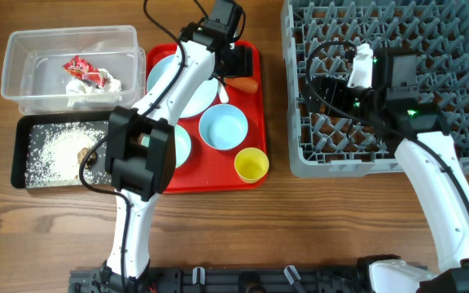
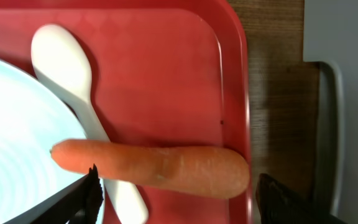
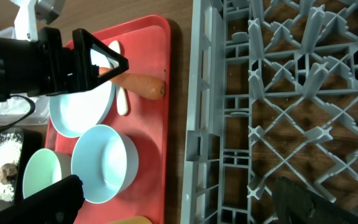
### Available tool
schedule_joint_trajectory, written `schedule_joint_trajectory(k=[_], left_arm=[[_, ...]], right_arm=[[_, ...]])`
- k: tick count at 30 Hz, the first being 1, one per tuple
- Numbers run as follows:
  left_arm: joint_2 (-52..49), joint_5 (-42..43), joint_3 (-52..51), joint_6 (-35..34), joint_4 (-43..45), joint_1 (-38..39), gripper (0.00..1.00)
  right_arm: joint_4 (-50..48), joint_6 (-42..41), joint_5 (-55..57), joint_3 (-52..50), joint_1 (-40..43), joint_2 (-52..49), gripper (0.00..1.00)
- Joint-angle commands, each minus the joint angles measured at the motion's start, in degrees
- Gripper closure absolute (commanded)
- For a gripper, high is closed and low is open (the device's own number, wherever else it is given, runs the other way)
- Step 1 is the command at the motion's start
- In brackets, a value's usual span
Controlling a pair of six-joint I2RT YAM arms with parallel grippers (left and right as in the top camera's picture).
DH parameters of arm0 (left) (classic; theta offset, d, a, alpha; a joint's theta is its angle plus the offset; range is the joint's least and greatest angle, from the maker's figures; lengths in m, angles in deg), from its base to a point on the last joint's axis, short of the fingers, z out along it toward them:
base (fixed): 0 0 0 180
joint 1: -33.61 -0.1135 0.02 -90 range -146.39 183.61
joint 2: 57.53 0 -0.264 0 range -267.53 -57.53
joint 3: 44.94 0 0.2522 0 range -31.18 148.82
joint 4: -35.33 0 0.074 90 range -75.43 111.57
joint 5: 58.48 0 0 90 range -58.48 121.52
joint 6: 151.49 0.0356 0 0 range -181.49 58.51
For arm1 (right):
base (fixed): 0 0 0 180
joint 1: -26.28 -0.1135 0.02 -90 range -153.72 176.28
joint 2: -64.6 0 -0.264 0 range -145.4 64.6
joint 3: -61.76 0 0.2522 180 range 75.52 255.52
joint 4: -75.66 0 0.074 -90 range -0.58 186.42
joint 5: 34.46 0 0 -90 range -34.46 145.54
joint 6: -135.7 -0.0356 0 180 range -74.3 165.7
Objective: Sort waste into correct bins and load items into the dishwasher rack
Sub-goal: 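Return the empty blue bowl to the red tray with the left gripper, then grasp the orange carrot with the left gripper and drop it on the black tray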
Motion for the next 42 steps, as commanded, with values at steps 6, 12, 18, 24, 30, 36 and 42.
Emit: schedule_joint_trajectory(k=[6, 12, 18, 24, 30, 36, 42], left_arm=[[-2.0, -0.8, 1.3, 13.2, 0.5, 1.6, 0.19], [-2.0, -1.3, 1.0, -5.7, -1.1, 1.6, 0.37], [-2.0, -2.8, 0.7, -20.0, -1.2, 3.9, 0.34], [-4.3, -9.2, 0.5, -36.6, 1.3, 5.0, 0.39], [-7.0, -9.2, 0.5, -41.9, 2.8, 4.4, 0.35], [-7.4, -9.2, 0.5, -41.6, 5.0, 4.5, 0.42], [-7.7, -9.9, 0.5, -37.7, 3.9, 4.4, 0.51]], right_arm=[[-0.1, 1.2, 1.0, 0.9, 0.1, 0.2, 0.00], [-0.2, 1.2, 1.0, 0.9, 0.1, 0.2, 0.00], [0.2, 1.2, 1.0, 0.9, 0.1, 0.2, 0.00], [0.5, 1.2, 1.0, 0.9, 0.1, 0.2, 0.01], [1.8, 1.7, 2.8, 0.9, 0.1, 0.2, 0.00], [2.4, 1.6, 3.3, 0.9, 0.1, 0.2, 0.00], [3.0, 1.6, 3.3, 0.9, 0.1, 0.2, 0.00]])
